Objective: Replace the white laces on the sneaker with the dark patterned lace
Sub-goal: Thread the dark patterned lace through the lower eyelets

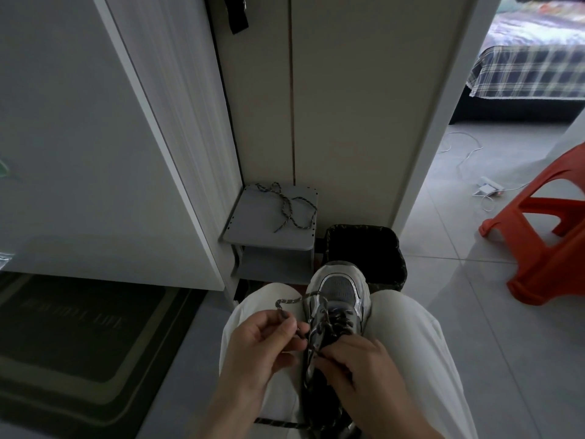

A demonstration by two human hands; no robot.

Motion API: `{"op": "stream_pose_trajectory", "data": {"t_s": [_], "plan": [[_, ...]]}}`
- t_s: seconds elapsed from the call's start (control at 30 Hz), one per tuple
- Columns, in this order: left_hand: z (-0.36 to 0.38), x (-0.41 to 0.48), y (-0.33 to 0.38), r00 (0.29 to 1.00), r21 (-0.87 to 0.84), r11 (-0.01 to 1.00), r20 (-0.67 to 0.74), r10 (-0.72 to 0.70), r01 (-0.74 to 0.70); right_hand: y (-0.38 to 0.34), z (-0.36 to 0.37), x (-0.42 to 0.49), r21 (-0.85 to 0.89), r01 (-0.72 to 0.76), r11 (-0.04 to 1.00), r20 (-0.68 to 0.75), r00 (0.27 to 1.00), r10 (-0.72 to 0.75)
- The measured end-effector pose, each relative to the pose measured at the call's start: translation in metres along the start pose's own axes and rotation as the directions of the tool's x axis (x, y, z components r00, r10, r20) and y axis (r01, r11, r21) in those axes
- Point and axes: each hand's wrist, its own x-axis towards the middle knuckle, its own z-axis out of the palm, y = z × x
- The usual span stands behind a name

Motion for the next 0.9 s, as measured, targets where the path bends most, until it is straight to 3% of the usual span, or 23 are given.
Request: {"op": "stream_pose_trajectory", "data": {"t_s": [0.07,0.17,0.3,0.4,0.47,0.63,0.9], "plan": [[-0.001,-0.002,-0.003,0.998,0.055,0.998,0.063,-0.006,0.002,0.000,-0.001,0.000,-0.060,0.001,0.998,-0.031,1.000,-0.003],[-0.002,-0.004,-0.010,0.990,0.278,0.958,0.140,0.029,-0.067,0.001,-0.001,0.000,-0.167,0.029,0.986,-0.062,0.997,-0.040],[-0.006,0.005,-0.017,0.984,0.466,0.871,-0.005,0.178,-0.155,0.009,0.001,-0.002,-0.158,-0.082,0.984,-0.127,0.990,0.062],[-0.002,0.012,-0.023,0.975,0.548,0.815,0.005,0.224,-0.190,0.012,0.007,-0.004,-0.217,-0.140,0.966,-0.083,0.989,0.124],[0.002,0.015,-0.025,0.971,0.580,0.787,0.033,0.236,-0.211,0.012,0.010,-0.005,-0.217,-0.151,0.964,-0.056,0.988,0.142],[0.009,0.019,-0.023,0.974,0.502,0.840,0.018,0.227,-0.205,0.014,0.018,-0.005,-0.141,-0.189,0.972,-0.100,0.979,0.176],[0.010,0.023,-0.028,0.977,0.625,0.756,0.055,0.208,-0.196,0.018,0.027,-0.003,-0.101,-0.194,0.976,-0.112,0.977,0.183]]}}
